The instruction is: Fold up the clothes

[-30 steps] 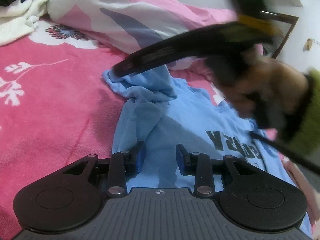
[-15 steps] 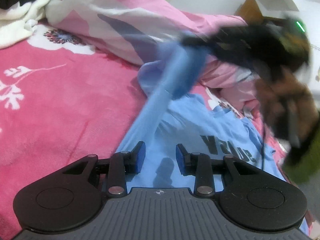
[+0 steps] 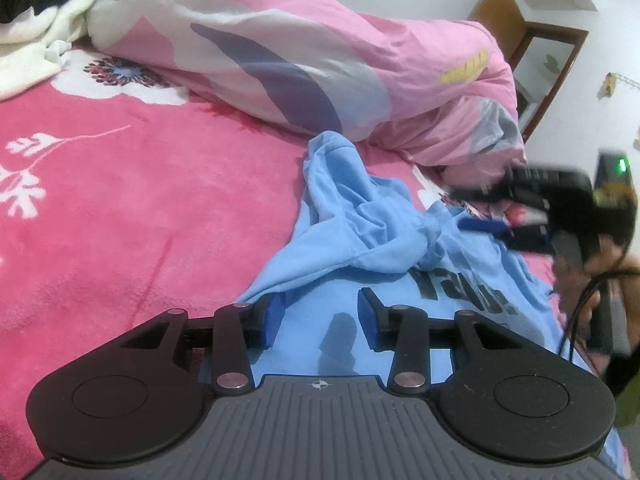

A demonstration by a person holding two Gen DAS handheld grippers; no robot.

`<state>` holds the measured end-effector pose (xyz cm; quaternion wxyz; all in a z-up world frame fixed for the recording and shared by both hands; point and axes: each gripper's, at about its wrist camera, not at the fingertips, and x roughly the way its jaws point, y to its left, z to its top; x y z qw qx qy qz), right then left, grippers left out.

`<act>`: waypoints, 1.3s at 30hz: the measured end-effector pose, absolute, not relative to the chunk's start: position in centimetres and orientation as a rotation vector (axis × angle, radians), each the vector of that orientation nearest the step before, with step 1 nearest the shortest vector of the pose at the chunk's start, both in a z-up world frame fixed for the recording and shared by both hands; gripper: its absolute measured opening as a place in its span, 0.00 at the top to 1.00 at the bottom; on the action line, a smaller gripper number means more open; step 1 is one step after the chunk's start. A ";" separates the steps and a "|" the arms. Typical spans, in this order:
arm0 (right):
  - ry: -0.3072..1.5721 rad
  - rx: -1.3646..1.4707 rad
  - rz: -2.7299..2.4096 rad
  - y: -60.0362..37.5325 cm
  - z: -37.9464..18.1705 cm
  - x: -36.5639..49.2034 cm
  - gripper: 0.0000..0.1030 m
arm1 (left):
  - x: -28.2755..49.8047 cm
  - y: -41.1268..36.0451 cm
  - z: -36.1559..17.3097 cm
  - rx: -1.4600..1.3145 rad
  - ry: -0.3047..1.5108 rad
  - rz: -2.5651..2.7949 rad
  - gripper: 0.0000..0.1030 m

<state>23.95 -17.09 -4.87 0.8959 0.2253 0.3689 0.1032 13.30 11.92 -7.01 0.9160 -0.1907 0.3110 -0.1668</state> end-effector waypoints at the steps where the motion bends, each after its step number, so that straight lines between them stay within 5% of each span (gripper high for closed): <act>1: 0.764 0.433 0.244 -16.0 -4.5 24.6 0.41 | 13.3 11.9 -7.0 -0.394 0.640 -0.344 0.61; 3: 0.789 0.331 0.323 -13.3 -4.3 26.6 0.32 | 13.3 12.0 -7.0 -0.397 0.641 -0.344 0.61; 8: 0.866 0.129 0.358 -8.1 -6.2 31.6 0.34 | 13.4 12.0 -7.1 -0.407 0.645 -0.346 0.61; 10: 0.918 0.121 0.375 -7.3 -7.1 33.3 0.51 | 13.4 12.1 -7.1 -0.413 0.647 -0.345 0.61; 11: 0.937 0.132 0.373 -7.2 -7.3 33.9 0.82 | 13.5 12.1 -7.1 -0.416 0.649 -0.344 0.61; 12: 0.941 0.158 0.380 -7.2 -7.2 34.2 0.98 | 13.5 12.2 -7.1 -0.417 0.651 -0.342 0.61; 24: 0.911 0.326 0.528 -2.5 -5.3 39.7 0.98 | 13.3 12.6 -7.1 -0.432 0.654 -0.322 0.62; 31: 1.050 0.243 0.517 1.2 -9.3 42.4 0.93 | 13.3 12.9 -7.4 -0.449 0.656 -0.331 0.62; 32: 1.060 0.244 0.514 1.1 -9.0 42.4 0.89 | 13.3 13.0 -7.4 -0.450 0.656 -0.331 0.62; 35: 1.005 0.250 0.502 -0.3 -5.8 41.3 0.43 | 13.4 13.0 -7.4 -0.448 0.658 -0.331 0.62; 39: 0.897 0.232 0.504 -3.9 -0.4 37.7 0.39 | 13.5 12.9 -7.4 -0.439 0.655 -0.328 0.62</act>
